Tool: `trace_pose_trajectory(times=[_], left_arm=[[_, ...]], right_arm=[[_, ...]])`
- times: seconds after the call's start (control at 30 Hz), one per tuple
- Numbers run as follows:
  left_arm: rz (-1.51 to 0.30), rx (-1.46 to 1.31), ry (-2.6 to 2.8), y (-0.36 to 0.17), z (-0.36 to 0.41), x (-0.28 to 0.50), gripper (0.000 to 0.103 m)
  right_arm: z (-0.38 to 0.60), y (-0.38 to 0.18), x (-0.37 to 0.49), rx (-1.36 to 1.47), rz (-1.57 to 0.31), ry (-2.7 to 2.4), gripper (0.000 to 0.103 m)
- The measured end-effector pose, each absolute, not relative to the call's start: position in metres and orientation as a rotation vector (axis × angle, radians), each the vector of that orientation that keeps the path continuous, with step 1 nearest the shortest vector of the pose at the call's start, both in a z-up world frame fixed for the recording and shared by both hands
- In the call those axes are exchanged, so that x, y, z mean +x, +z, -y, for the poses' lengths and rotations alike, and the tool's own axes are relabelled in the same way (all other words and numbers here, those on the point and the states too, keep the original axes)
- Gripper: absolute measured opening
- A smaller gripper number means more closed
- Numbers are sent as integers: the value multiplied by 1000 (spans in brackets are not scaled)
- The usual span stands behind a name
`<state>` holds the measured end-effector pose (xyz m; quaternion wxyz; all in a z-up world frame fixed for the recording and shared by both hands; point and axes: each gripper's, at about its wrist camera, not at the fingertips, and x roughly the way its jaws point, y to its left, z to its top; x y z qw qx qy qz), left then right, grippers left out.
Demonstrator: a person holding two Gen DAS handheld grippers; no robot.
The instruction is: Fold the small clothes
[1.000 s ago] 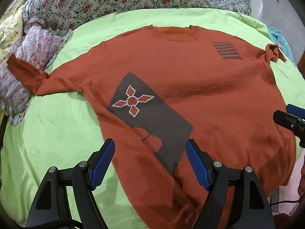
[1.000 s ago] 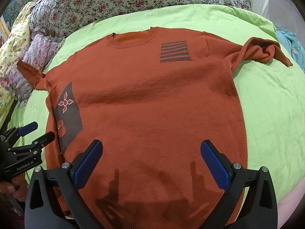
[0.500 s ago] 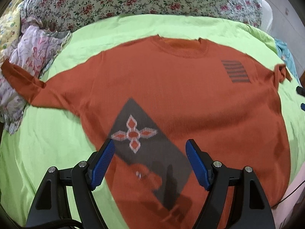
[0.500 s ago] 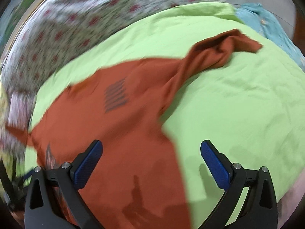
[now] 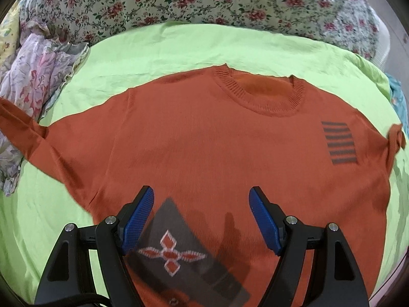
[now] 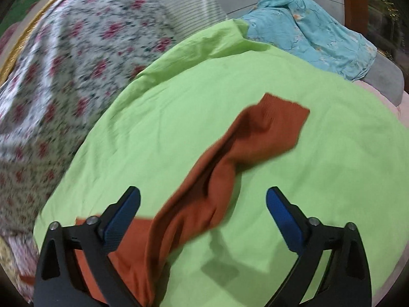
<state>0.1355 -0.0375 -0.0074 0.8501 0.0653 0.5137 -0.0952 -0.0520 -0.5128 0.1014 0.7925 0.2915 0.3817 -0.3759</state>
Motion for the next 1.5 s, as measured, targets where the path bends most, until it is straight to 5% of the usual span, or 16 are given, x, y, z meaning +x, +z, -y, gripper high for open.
trace_pose_trajectory(times=[0.33, 0.5, 0.53, 0.57, 1.0, 1.5], left_arm=[[-1136, 114, -153, -31, 48, 172, 77], [-1159, 118, -150, -43, 51, 180, 77], [-1164, 115, -152, -45, 50, 181, 77], [-1167, 110, -156, -46, 50, 182, 77], [-1177, 40, -211, -39, 16, 164, 77], [-1162, -183, -194, -20, -90, 127, 77]], right_arm=[[595, 67, -21, 683, -916, -906, 62], [615, 49, -20, 704, -968, -919, 24], [614, 48, -21, 697, -970, -915, 8], [612, 49, -21, 695, -966, -908, 6], [444, 96, 35, 592, -788, -371, 5], [163, -5, 123, 526, -1040, 277, 5]])
